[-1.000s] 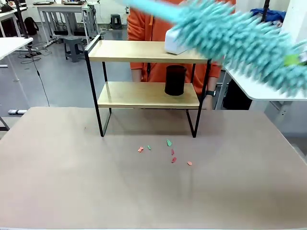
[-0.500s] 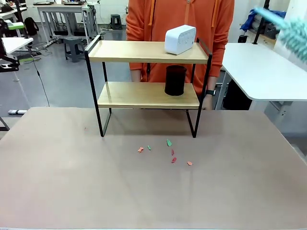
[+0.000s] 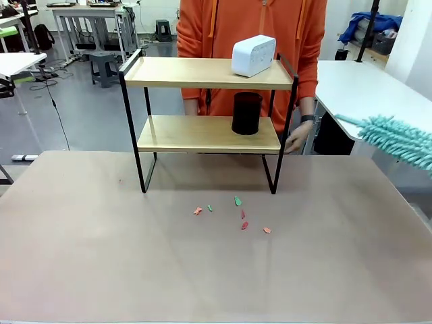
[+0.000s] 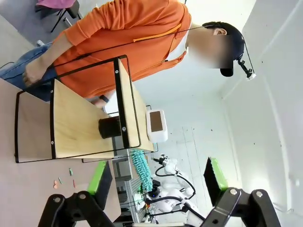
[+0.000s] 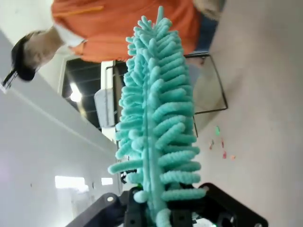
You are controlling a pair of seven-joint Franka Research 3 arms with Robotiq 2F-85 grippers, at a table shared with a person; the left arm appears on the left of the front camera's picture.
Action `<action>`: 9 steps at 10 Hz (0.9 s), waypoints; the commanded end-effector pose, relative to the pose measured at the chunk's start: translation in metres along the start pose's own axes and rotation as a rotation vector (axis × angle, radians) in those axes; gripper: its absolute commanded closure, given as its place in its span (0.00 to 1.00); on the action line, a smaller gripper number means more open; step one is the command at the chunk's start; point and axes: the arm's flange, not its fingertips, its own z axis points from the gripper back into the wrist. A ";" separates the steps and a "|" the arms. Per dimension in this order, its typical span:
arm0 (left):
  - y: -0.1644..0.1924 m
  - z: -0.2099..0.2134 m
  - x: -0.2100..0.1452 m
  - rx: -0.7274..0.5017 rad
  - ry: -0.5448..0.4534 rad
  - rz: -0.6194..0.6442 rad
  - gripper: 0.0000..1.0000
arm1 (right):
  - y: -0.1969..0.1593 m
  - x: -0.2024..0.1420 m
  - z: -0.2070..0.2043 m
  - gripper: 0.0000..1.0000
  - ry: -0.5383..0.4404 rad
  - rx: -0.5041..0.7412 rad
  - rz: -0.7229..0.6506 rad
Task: Clean the shelf.
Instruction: Hand the Duster back to the human.
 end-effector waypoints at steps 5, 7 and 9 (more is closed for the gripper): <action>-0.002 -0.001 -0.001 -0.004 0.010 0.000 0.00 | 0.000 0.000 0.000 1.00 0.000 0.000 0.000; -0.002 -0.001 -0.001 -0.004 0.010 0.000 0.00 | 0.000 0.000 0.000 1.00 0.000 0.000 0.000; -0.002 -0.001 -0.001 -0.004 0.010 0.000 0.00 | 0.000 0.000 0.000 1.00 0.000 0.000 0.000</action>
